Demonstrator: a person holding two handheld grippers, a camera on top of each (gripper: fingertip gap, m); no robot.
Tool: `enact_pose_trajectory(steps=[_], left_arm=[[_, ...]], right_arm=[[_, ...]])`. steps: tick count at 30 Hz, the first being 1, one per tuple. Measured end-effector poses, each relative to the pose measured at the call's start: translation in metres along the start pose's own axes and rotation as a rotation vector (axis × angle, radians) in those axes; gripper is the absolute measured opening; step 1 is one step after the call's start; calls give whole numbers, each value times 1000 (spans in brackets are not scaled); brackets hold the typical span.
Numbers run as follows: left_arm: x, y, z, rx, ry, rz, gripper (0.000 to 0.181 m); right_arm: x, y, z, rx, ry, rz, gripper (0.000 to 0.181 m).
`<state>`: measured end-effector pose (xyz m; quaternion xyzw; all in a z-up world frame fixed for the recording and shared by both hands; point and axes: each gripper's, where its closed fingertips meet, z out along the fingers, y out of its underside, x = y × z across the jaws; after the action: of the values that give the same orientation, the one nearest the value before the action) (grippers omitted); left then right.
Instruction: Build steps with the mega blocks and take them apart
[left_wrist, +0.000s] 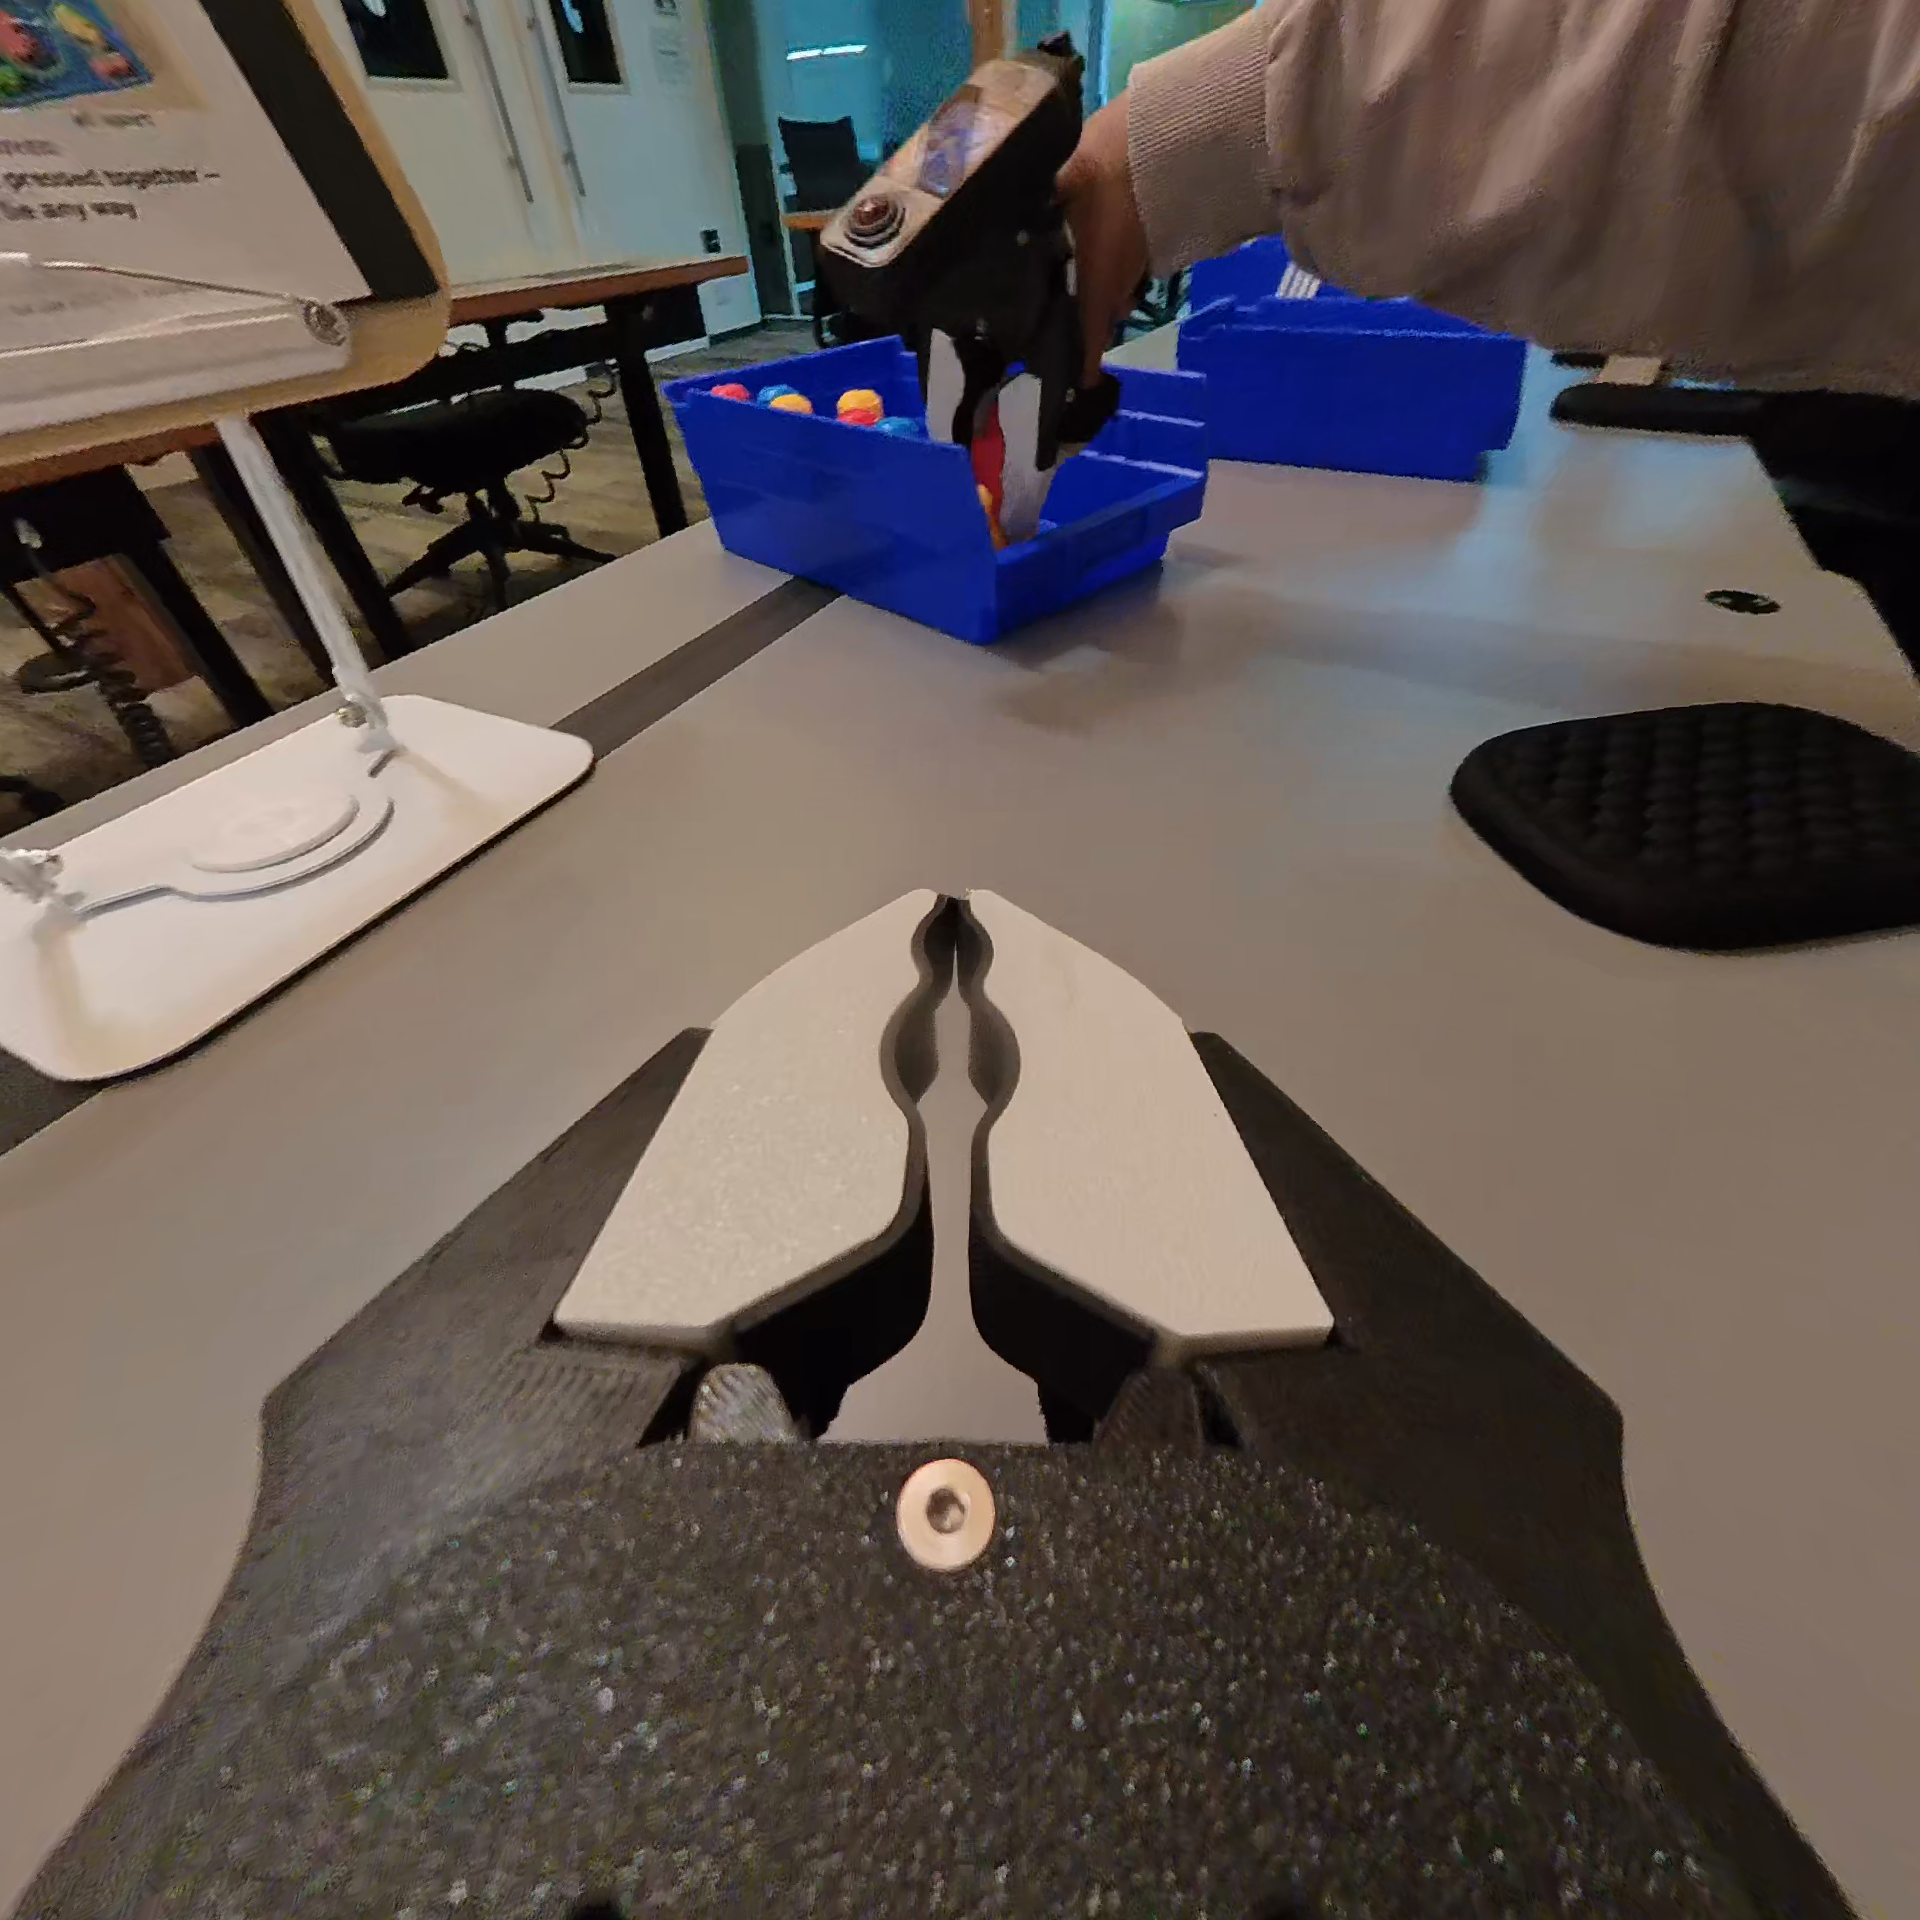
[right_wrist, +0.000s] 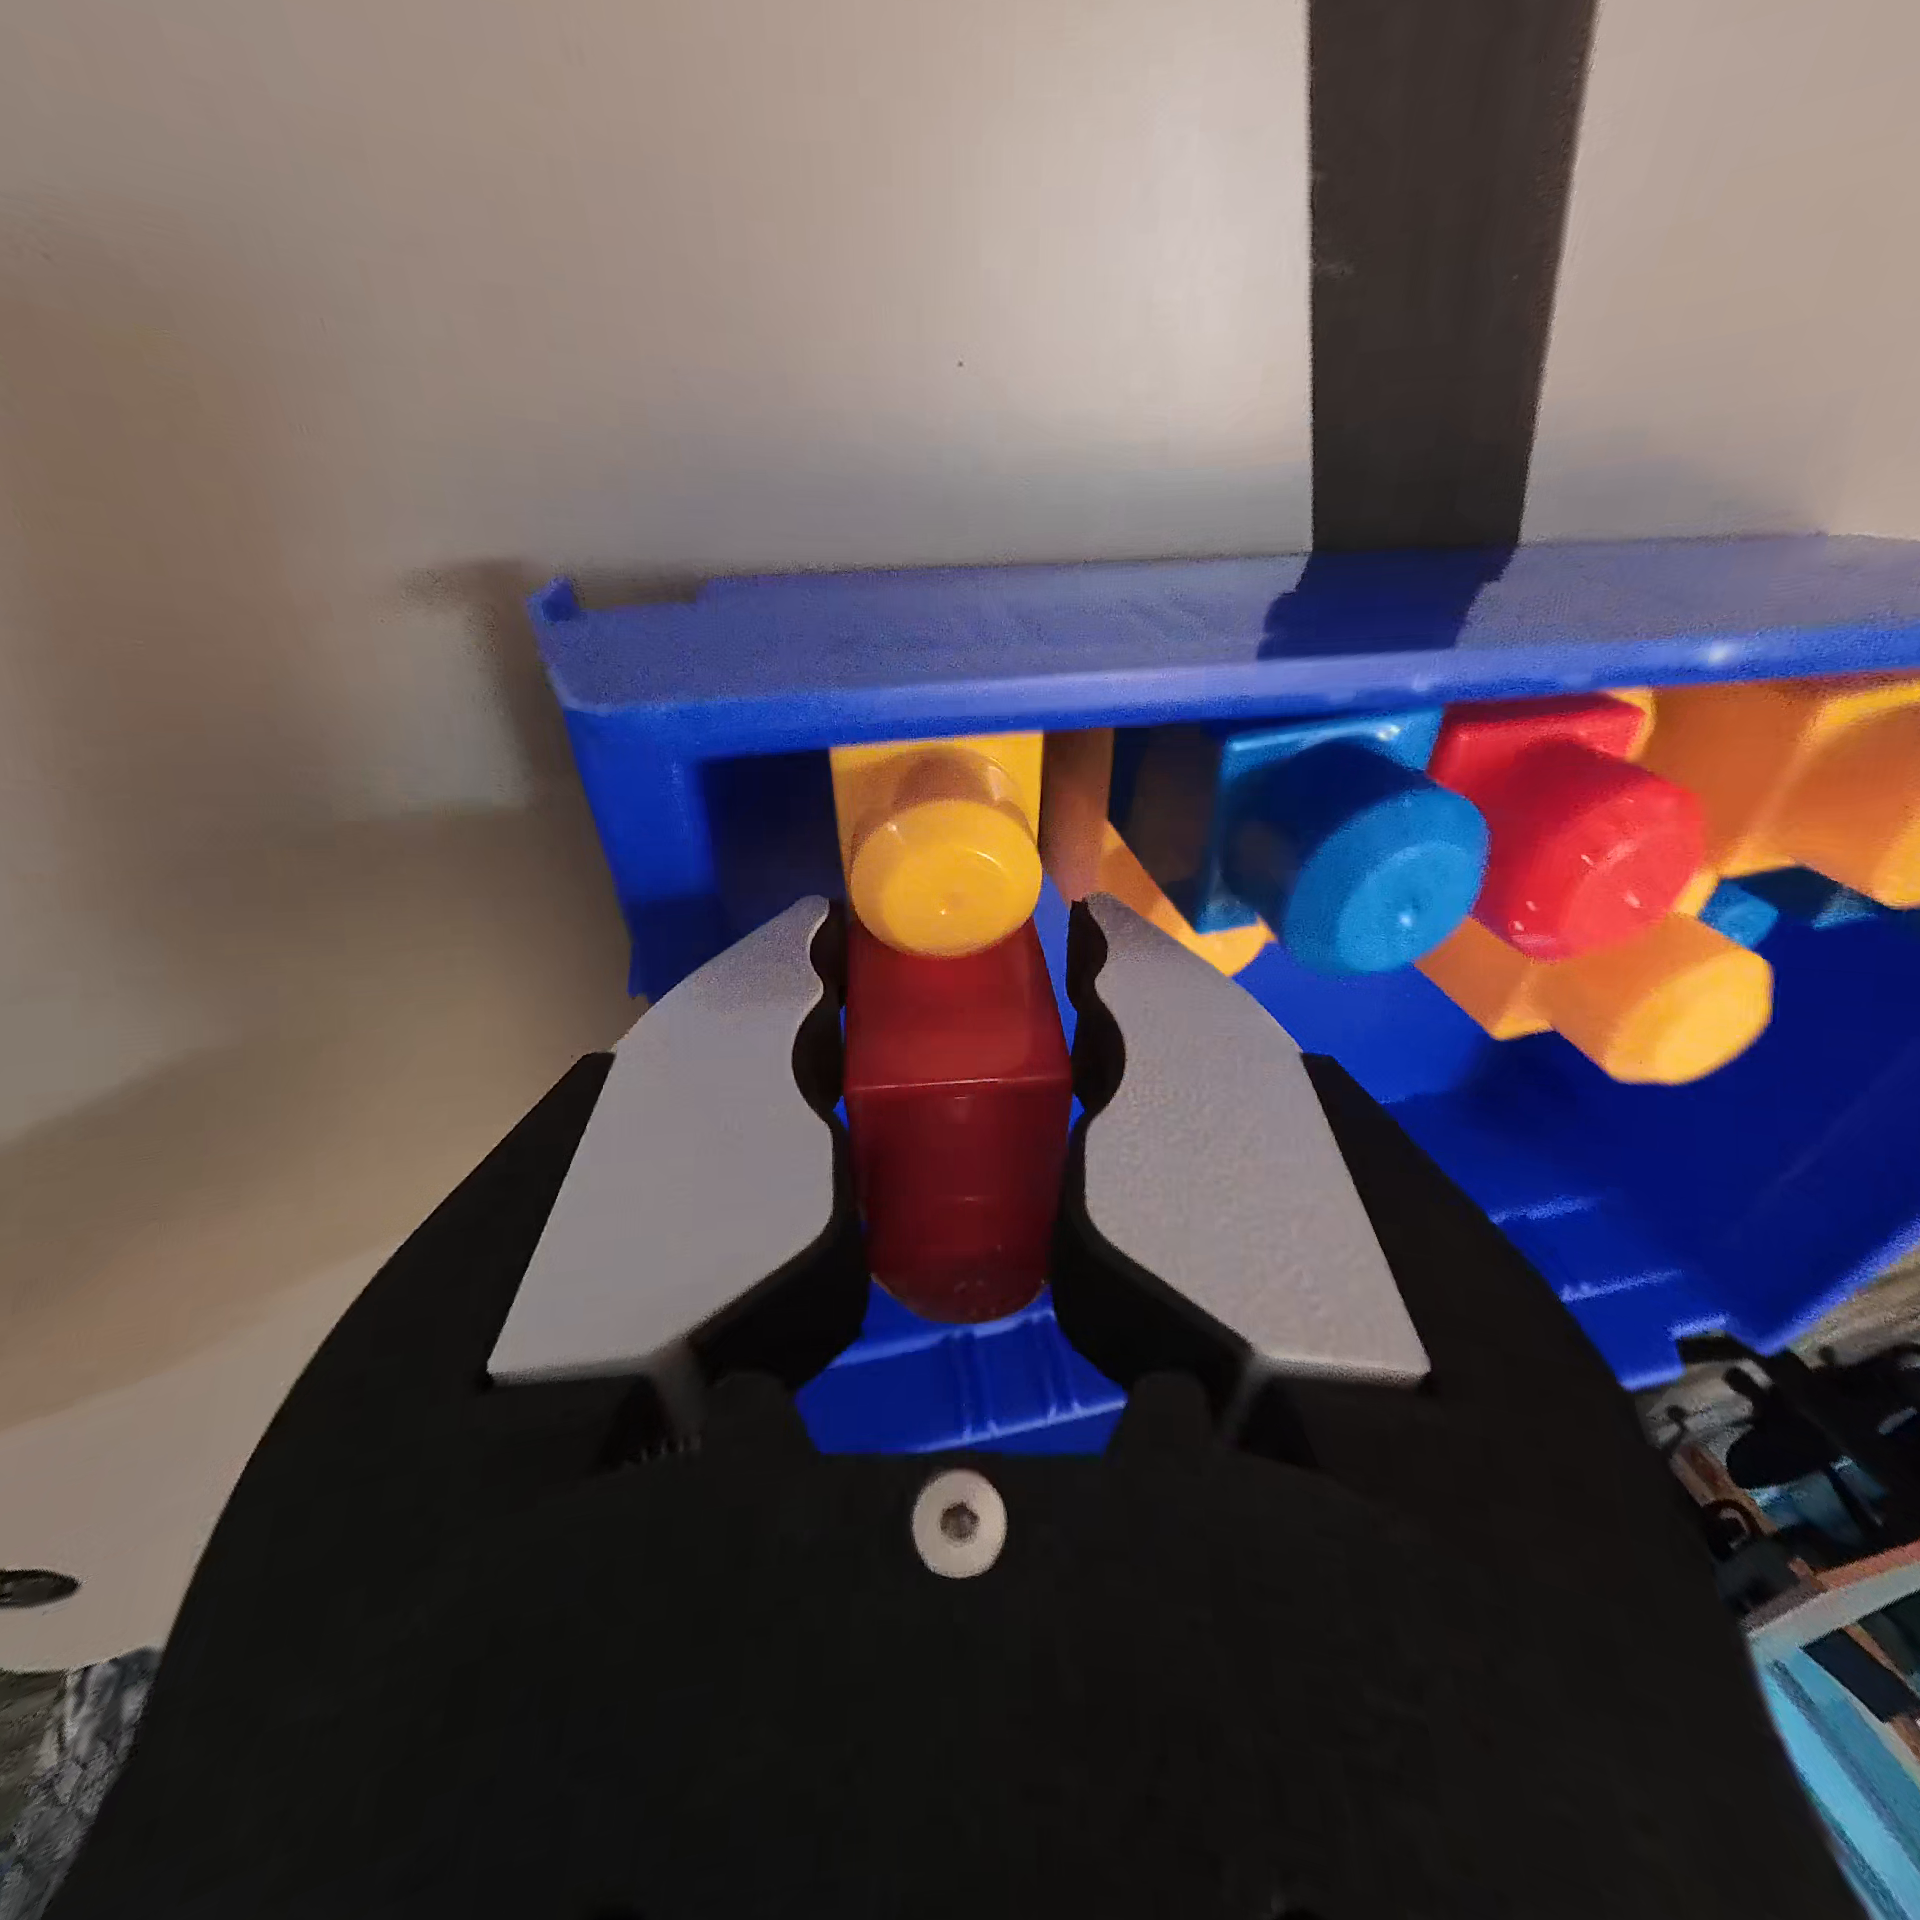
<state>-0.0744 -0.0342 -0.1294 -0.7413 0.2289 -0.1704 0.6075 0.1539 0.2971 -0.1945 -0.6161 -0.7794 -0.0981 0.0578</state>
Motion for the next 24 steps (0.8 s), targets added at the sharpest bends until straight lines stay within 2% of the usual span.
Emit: enact_pose_trajectory(steps=[4,11,15,18,21,24], left_arm=[[-7,7,1,-23,-25,1,0],[-10,18,5,-64,-44,25,0],[-11,21,6,-77,-46,21,0],[-11,22,7,-80,-48,24,1],[-11,19,5,-70,-53,26,1],[-14,13,2,-49,-65,4,1]], right_arm=[[1,-2,12,-4,0,-18,41],[3,-6,11,8,-7,-27,42],[3,-6,-2,38,-20,11,52],[1,-5,-19,82,-25,38,52],[-1,-17,-48,221,-1,86,51],[-12,-46,-84,498,22,146,49]])
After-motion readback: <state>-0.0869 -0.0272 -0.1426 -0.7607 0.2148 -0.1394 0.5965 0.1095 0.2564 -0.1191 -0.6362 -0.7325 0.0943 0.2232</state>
